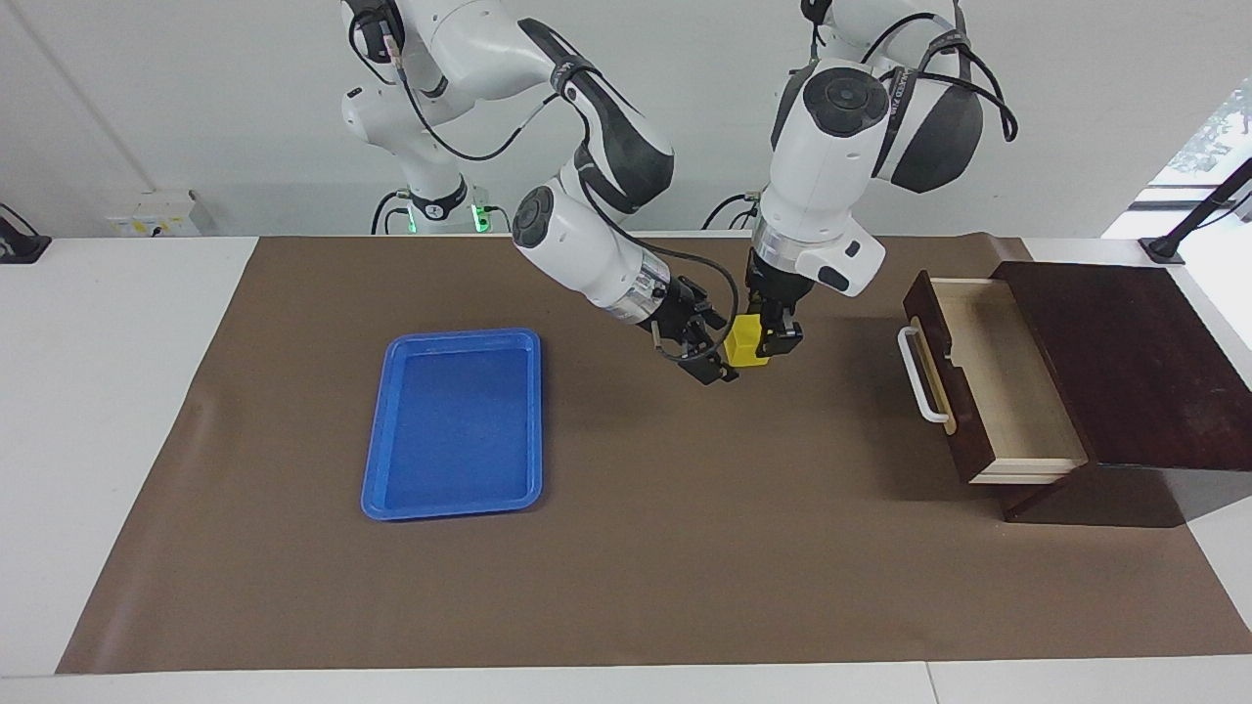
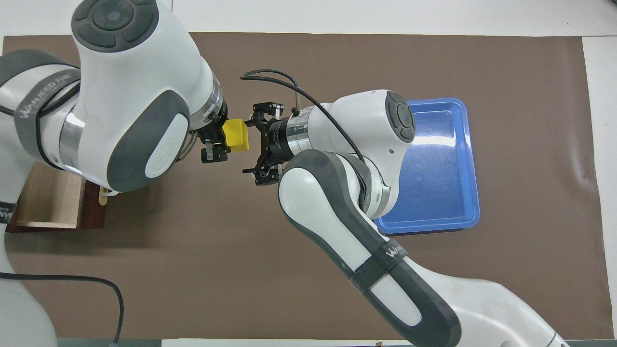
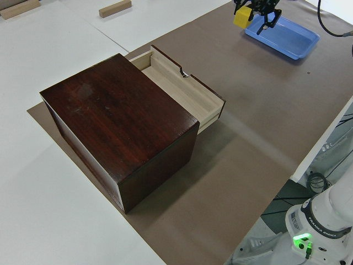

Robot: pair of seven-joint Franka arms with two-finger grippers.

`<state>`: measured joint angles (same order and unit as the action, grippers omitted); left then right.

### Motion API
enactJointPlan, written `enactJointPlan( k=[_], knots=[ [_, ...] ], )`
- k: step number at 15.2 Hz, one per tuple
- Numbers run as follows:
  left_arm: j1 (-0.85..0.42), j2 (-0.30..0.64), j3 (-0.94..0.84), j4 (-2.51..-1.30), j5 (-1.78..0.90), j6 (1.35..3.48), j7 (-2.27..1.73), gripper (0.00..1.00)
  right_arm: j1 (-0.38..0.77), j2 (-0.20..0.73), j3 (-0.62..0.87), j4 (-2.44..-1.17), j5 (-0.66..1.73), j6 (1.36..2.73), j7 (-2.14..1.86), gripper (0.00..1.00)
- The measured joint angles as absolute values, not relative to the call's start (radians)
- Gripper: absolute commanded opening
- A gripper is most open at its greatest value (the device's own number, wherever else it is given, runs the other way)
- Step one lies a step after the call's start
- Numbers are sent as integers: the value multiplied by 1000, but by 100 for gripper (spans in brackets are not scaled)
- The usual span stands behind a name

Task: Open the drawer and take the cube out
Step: 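Close the right gripper on the yellow cube held by the left gripper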

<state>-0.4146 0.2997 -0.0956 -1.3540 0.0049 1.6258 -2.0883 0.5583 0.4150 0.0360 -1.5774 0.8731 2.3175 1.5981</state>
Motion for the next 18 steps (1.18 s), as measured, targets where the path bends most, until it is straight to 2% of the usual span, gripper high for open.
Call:
enactJointPlan(
  k=[16, 17, 18],
  knots=[
    [-415, 300, -96, -1357, 7, 1626, -2088, 0, 560, 418, 36, -1536, 859, 2297, 1636, 99],
    [-415, 300, -96, -1357, 7, 1626, -2087, 0, 560, 419, 36, -1536, 858, 2297, 1636, 89],
    [-415, 300, -96, -1357, 7, 1626, -2087, 0, 560, 419, 36, -1536, 858, 2297, 1636, 69]
  ],
)
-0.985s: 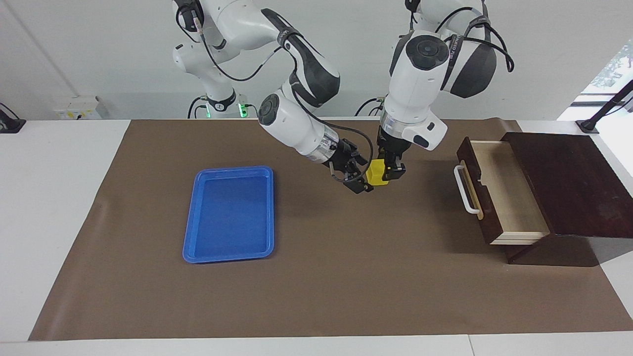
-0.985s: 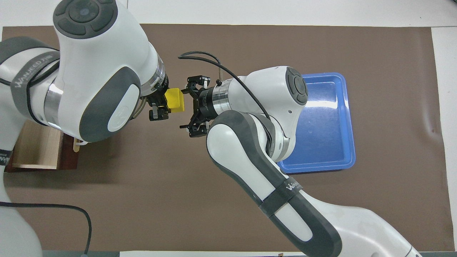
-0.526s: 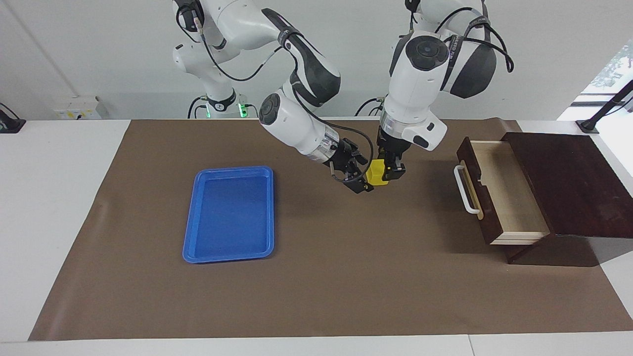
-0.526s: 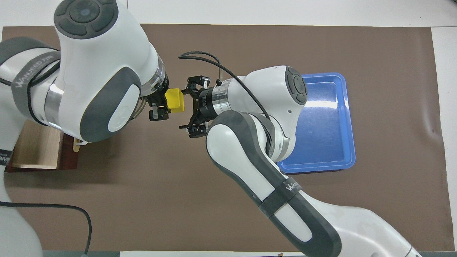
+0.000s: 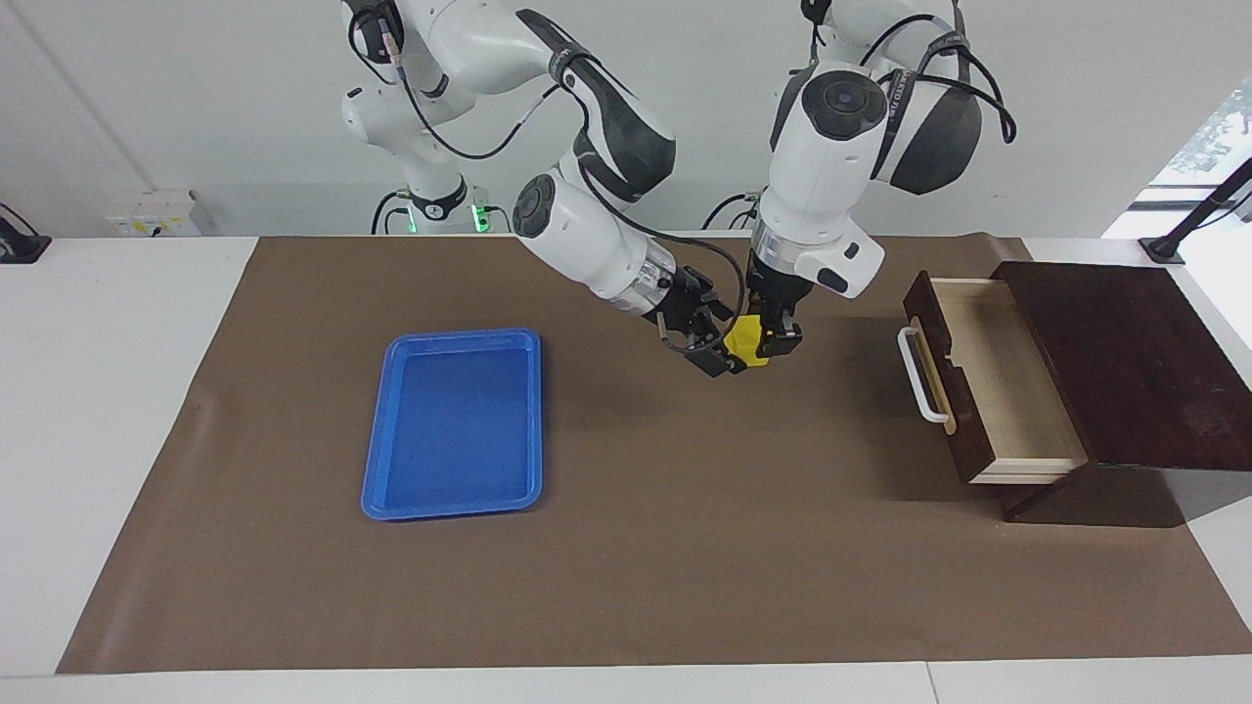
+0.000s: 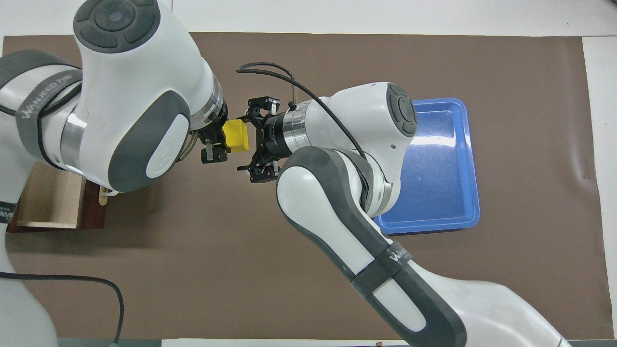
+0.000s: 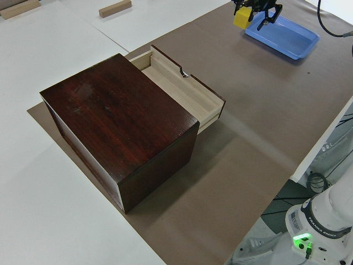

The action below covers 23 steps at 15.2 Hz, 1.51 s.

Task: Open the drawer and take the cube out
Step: 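Close the right gripper on the yellow cube held by the left gripper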

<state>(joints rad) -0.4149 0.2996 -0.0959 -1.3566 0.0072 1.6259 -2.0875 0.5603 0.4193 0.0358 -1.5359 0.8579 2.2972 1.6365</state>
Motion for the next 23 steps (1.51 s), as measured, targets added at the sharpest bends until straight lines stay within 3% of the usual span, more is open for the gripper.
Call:
enactJointPlan(
  k=[1, 2, 3, 21, 22, 23],
  knots=[
    [-415, 300, -96, -1357, 7, 1626, -2087, 0, 560, 420, 36, -1536, 858, 2297, 1637, 26],
    [-415, 300, -96, -1357, 7, 1625, -2087, 0, 560, 420, 35, -1536, 858, 2298, 1642, 8],
    [-415, 299, -97, -1359, 7, 1621, -2086, 0, 559, 420, 33, -1533, 857, 2300, 1658, 0],
    [-418, 297, -102, -1367, 9, 1641, -2068, 0, 556, 424, 28, -1511, 798, 2293, 1730, 0],
    [-418, 297, -102, -1367, 9, 1641, -2067, 6, 556, 425, 28, -1511, 798, 2293, 1730, 0],
    [-418, 297, -102, -1367, 9, 1641, -2067, 37, 556, 425, 28, -1511, 798, 2293, 1730, 0]
  ],
)
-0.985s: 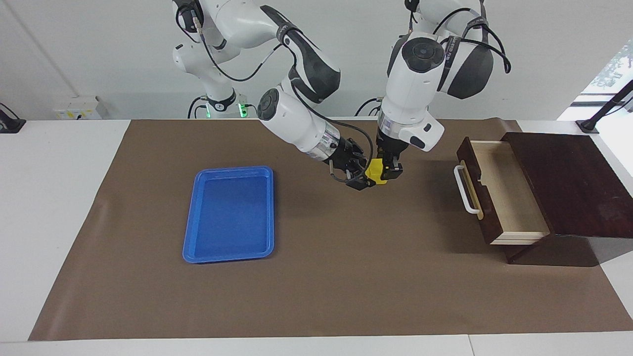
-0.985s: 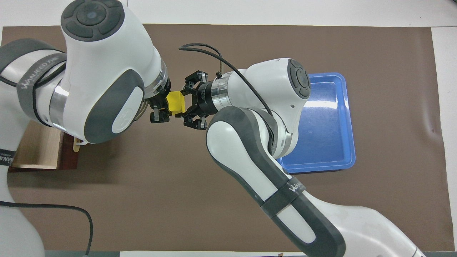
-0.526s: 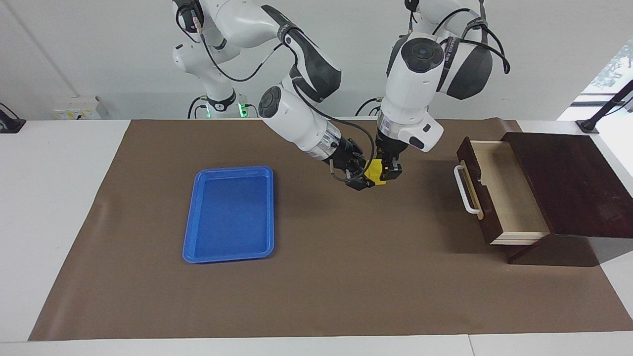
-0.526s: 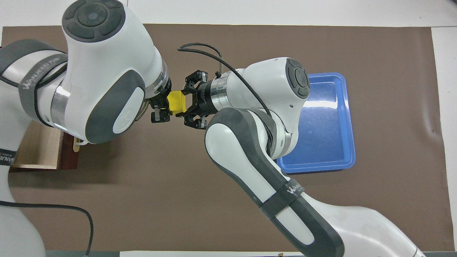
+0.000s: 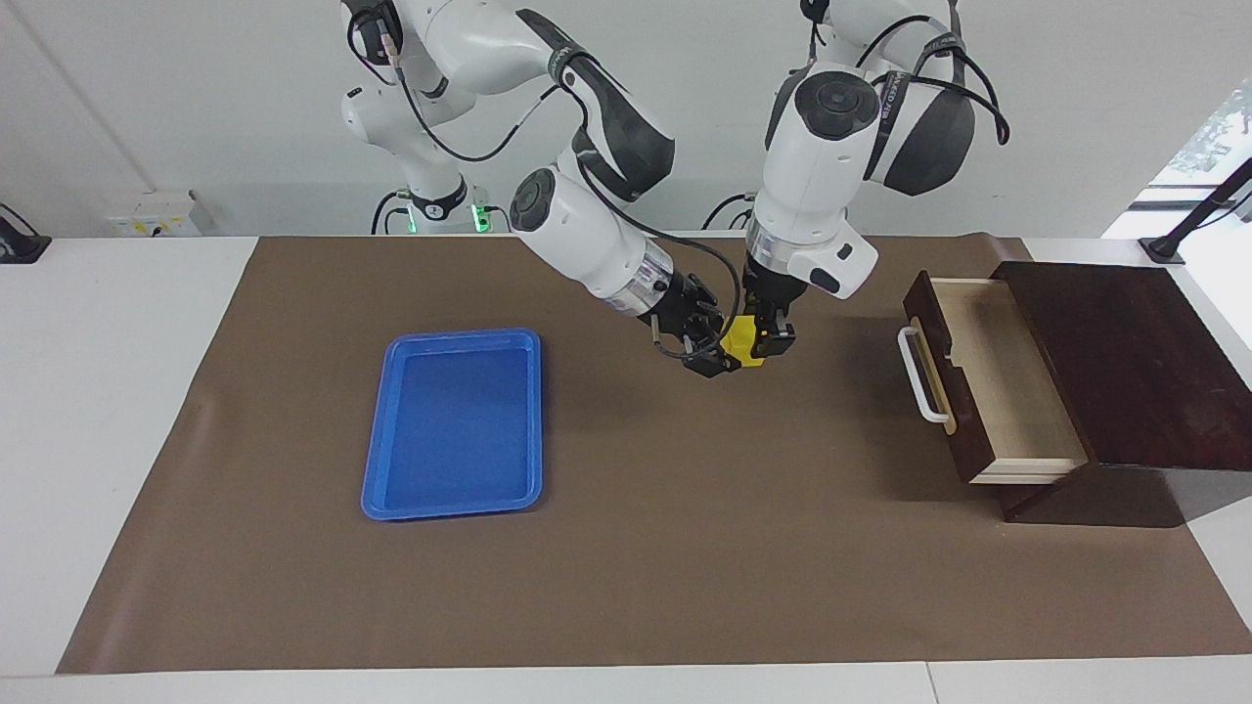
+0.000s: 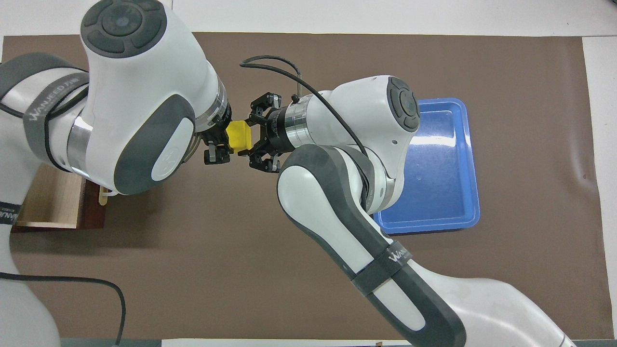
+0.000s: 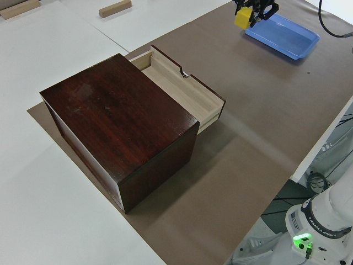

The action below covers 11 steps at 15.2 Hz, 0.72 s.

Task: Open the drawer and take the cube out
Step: 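Close the right gripper on the yellow cube held by the left gripper, then carry the cube with the right gripper while the left gripper withdraws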

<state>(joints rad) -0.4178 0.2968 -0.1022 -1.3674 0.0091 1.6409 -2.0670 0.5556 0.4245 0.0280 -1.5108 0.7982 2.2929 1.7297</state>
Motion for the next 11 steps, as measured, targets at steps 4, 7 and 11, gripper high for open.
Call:
enactJointPlan(
  k=[4, 7, 11],
  knots=[
    [-418, 297, -100, -1368, 9, 1641, -2062, 100, 555, 425, 28, -1508, 798, 2293, 1730, 0],
    [-418, 296, -99, -1367, 9, 1641, -2058, 100, 555, 425, 28, -1505, 798, 2293, 1730, 0],
    [-418, 294, -99, -1367, 9, 1641, -2058, 100, 550, 425, 26, -1505, 798, 2293, 1730, 0]
  ],
)
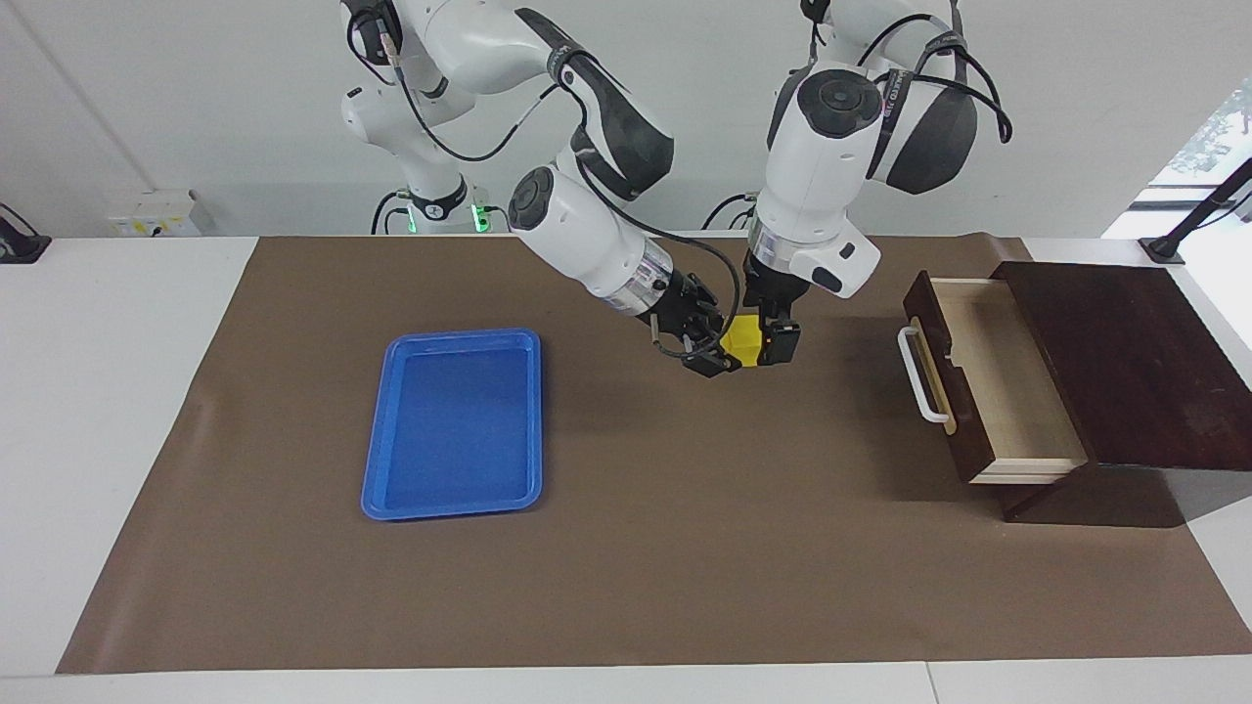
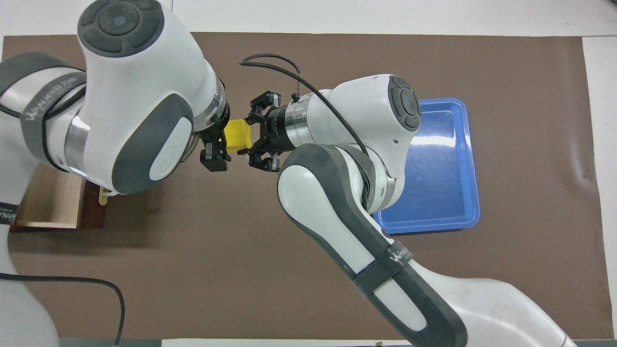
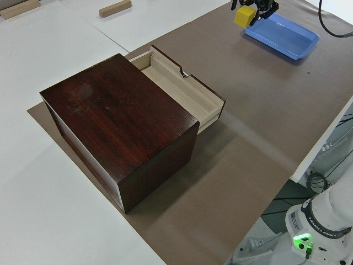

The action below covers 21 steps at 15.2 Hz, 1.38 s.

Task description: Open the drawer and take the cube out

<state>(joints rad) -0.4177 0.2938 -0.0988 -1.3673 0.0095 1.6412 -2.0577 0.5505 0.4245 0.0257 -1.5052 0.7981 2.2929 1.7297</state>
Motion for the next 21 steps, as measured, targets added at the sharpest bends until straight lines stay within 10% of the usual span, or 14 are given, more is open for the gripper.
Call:
enactJointPlan(
  k=[9, 21],
  knots=[
    [-370, 256, -79, -1472, 11, 1651, -1942, 100, 339, 425, 19, -1505, 798, 2169, 1652, 0],
    [40, 86, -69, -1902, 13, 1986, -1434, 100, 50, 518, 17, -1581, 819, 2029, 1243, 0]
  ],
)
